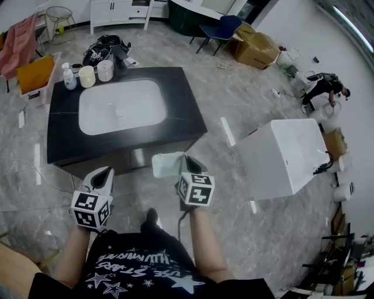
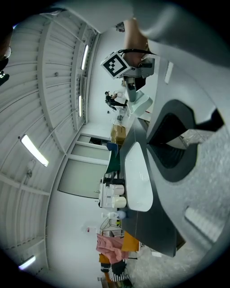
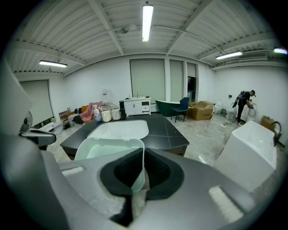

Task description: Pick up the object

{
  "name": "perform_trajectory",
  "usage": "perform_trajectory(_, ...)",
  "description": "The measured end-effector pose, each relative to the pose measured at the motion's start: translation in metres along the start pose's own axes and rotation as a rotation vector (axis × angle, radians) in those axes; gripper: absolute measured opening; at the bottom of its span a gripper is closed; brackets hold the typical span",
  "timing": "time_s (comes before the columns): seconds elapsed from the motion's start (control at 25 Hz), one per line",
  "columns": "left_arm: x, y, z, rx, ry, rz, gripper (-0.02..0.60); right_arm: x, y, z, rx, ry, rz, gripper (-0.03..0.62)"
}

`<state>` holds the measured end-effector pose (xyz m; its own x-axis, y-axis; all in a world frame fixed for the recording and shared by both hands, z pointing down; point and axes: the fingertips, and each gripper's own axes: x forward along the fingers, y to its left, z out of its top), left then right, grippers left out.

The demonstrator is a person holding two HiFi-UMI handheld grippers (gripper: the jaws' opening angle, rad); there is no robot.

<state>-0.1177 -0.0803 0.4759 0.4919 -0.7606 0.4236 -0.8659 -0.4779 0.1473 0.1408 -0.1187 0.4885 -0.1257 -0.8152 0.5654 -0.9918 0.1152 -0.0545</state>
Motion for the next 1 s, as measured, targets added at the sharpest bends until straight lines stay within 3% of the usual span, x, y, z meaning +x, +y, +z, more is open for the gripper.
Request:
perform_trajectory(0.72,-0.067,0.035,-0.022,0.031,-0.030,-0.096,0.008,-0.060,0.076,-0.033,0.011,-0.016,-0.091,0.011)
perform_trajectory(1.0,-0.098,0.043,-0.050,0.022,-0.012,-0.108,0.008,-0.081,0.107,-0.059,0.015,-0.007,-0.092,0.011)
